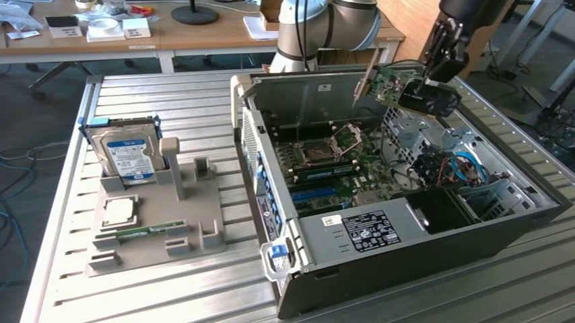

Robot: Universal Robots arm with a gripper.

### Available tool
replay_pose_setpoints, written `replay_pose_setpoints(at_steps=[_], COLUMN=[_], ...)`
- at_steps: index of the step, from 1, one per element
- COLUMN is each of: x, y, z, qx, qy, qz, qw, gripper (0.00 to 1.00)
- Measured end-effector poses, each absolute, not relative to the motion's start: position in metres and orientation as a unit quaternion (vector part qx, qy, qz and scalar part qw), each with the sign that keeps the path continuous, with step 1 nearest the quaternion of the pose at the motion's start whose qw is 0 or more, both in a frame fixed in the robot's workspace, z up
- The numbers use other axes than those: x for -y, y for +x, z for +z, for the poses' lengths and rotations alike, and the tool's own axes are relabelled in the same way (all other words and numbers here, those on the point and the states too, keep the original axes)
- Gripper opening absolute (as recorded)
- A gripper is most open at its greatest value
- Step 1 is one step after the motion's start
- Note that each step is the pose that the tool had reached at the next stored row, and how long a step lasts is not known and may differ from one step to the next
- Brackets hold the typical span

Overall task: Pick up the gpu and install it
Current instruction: 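Insert the gpu into the slot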

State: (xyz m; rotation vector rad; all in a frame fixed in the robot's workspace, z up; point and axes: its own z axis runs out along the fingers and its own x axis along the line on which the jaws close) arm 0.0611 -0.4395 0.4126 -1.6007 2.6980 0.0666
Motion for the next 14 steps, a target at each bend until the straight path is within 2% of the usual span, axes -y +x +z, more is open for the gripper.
replay_pose_setpoints(at_steps=[14], x=[0.4395], y=[0.0611], z=[0.4119], qx=[-0.792], qy=[-0.611], qz=[0.021], qw=[-0.001], gripper=[0.27])
